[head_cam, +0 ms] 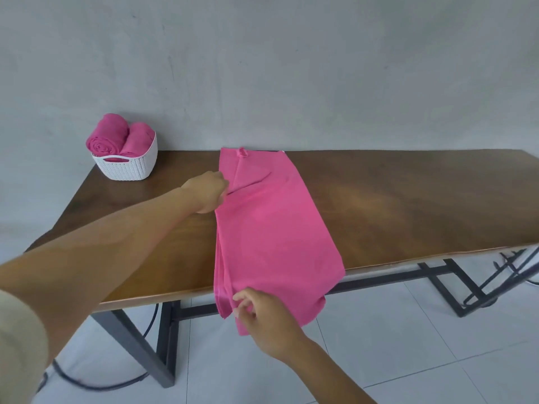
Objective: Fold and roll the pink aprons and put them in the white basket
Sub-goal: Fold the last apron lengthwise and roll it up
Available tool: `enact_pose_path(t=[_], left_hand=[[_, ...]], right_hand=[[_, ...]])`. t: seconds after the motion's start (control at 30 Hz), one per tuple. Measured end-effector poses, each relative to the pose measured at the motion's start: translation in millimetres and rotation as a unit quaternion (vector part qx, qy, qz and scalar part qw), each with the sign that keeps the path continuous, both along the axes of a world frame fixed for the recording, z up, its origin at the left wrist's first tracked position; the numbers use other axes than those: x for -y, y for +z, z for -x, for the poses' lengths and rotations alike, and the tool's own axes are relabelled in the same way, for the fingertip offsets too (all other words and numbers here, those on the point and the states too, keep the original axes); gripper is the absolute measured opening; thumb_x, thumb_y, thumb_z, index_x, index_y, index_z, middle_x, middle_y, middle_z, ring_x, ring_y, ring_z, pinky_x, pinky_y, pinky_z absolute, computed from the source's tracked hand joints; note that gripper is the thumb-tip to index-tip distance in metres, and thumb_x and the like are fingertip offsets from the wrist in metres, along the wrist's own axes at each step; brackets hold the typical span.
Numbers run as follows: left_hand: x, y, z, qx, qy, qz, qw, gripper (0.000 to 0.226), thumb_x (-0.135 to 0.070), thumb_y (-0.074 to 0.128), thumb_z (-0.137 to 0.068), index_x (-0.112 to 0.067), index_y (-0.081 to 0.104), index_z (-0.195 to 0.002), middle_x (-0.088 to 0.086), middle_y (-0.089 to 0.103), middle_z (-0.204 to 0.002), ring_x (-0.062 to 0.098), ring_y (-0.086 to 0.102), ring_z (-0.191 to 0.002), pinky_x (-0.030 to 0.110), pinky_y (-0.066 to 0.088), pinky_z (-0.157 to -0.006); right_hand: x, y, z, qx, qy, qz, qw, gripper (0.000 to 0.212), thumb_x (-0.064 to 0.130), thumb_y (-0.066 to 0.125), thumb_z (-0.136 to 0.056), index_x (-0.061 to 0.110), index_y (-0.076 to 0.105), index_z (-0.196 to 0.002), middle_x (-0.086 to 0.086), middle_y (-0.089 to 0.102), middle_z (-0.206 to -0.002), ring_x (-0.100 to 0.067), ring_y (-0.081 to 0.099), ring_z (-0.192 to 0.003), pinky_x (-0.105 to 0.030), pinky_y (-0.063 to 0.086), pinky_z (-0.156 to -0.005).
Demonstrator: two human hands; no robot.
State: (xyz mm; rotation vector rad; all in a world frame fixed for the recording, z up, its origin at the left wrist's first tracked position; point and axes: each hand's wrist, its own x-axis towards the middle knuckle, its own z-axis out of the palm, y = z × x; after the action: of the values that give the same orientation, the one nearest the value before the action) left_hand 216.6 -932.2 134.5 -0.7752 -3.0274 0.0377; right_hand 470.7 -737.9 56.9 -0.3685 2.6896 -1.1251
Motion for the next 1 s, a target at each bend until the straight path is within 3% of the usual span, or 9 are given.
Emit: enact_pose_path(t=[0.17, 0.37, 0.57, 0.77, 1.0], left_hand=[[5, -37, -30, 0.027, -0.023, -0.067, 0.997, 0.006, -0.017, 0.058, -0.095, -0.015, 0.062, -0.091, 0.005, 0.058, -0.105, 0.025, 0.056, -0.094, 0.045, 0.052, -0.086], [-12, -80, -69, 0.042, -0.080, -0.150, 0.985, 0.014, -0.019, 0.068, -0.092, -0.012, 0.064, -0.103, 0.001, 0.055, -0.108, 0.020, 0.053, -0.100, 0.030, 0.042, -0.096], [-19, -108, -111, 0.090, -0.066, -0.154, 0.982, 0.028, -0.040, 0.073, -0.087, -0.022, 0.062, -0.106, -0.005, 0.052, -0.112, 0.015, 0.044, -0.108, 0.034, 0.037, -0.095], [-4, -118, -136, 0.099, -0.009, -0.182, 0.978, 0.032, -0.031, 0.071, -0.088, -0.026, 0.059, -0.117, -0.010, 0.047, -0.119, 0.014, 0.039, -0.113, 0.035, 0.037, -0.100], [10, -114, -150, 0.103, 0.061, -0.196, 0.973, 0.035, -0.009, 0.067, -0.080, -0.026, 0.061, -0.109, -0.011, 0.048, -0.115, 0.014, 0.038, -0.107, 0.038, 0.040, -0.100]], right_hand=[[-11, -10, 1, 0.010, -0.009, -0.018, 1.000, 0.027, 0.032, 0.048, -0.104, 0.025, 0.060, -0.127, 0.012, 0.070, -0.109, -0.002, 0.063, -0.100, -0.022, 0.051, -0.088], [-30, -23, 3, 0.015, -0.043, -0.026, 0.999, 0.026, 0.032, 0.053, -0.101, 0.023, 0.063, -0.123, 0.013, 0.068, -0.104, -0.004, 0.062, -0.096, -0.031, 0.052, -0.090], [-59, -35, 14, -0.120, -0.072, -0.128, 0.982, 0.025, 0.025, 0.057, -0.100, 0.021, 0.062, -0.124, 0.005, 0.058, -0.124, -0.015, 0.048, -0.118, -0.034, 0.042, -0.098], [-82, -54, 37, -0.149, -0.051, -0.150, 0.976, 0.034, 0.023, 0.062, -0.097, 0.020, 0.060, -0.130, 0.005, 0.050, -0.139, -0.017, 0.040, -0.130, -0.038, 0.041, -0.108], [-99, -67, 50, -0.178, -0.008, -0.133, 0.975, 0.030, 0.024, 0.063, -0.095, 0.022, 0.062, -0.125, 0.006, 0.050, -0.136, -0.018, 0.042, -0.125, -0.038, 0.042, -0.104]])
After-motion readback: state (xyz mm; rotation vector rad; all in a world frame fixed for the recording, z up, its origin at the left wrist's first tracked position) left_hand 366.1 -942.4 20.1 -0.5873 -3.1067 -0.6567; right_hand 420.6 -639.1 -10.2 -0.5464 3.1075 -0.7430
